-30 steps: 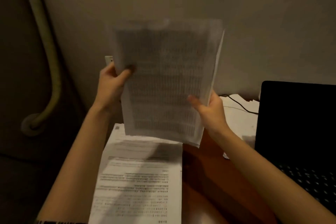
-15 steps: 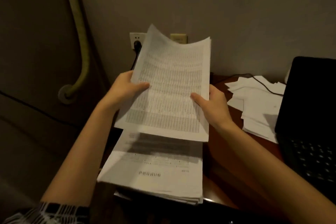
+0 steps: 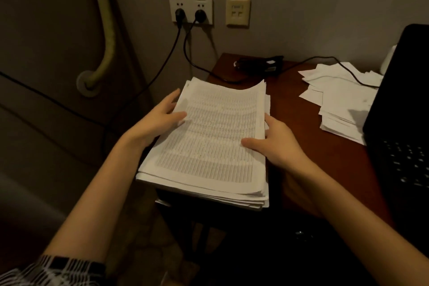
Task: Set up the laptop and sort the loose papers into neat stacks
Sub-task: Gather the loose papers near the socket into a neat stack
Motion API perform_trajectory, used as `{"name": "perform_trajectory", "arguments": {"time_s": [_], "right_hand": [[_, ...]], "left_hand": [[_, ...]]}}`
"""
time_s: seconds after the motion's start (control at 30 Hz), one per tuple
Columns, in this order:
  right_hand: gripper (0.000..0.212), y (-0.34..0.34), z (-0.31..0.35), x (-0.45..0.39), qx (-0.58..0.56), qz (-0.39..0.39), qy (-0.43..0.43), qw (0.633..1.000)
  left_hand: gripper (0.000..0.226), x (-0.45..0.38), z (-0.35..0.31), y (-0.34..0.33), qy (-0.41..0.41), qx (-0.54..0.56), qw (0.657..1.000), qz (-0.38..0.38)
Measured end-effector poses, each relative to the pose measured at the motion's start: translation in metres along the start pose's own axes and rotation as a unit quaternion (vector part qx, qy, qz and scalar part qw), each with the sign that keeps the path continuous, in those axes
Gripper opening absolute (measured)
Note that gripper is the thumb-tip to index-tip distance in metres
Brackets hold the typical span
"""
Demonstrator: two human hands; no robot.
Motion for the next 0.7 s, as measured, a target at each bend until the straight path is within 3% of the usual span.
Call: {"name": "perform_trajectory", "arguments": {"time_s": [0.2,0.33,0.53,0.7], "right_hand": [[0.073,0.006,-0.007,0.005,0.085,-0.055,-0.005,0.995],[0.056,-0.007,-0.012,0.009,-0.062,-0.081,-0.068,0.992],[0.066,-0.035,-0.015,0.014,-0.092,-0.052,-0.090,0.990],[0.052,-0.009,-0.016,0.004,-0.119,-0.066,-0.073,0.988]], "left_hand": [[0.076,-0.008,0.003,-0.006,0.000,0.062,0.998,0.009],[0.073,-0.009,0.010,-0.009,0.023,0.030,0.999,0.018],[0.067,-0.010,0.008,-0.013,0.028,-0.066,0.996,0.049],[0.081,-0.021,-0.009,0.003,0.039,-0.212,0.975,0.056]]}}
Point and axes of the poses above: each hand's wrist, its own x-axis away from the middle knuckle, its own y-axis out of the back of the hand, z = x × y, the point moved 4 cm from there along -x, towards the middle knuckle, and after that the axes turned 2 degrees about -x, right-handed, at the moved point
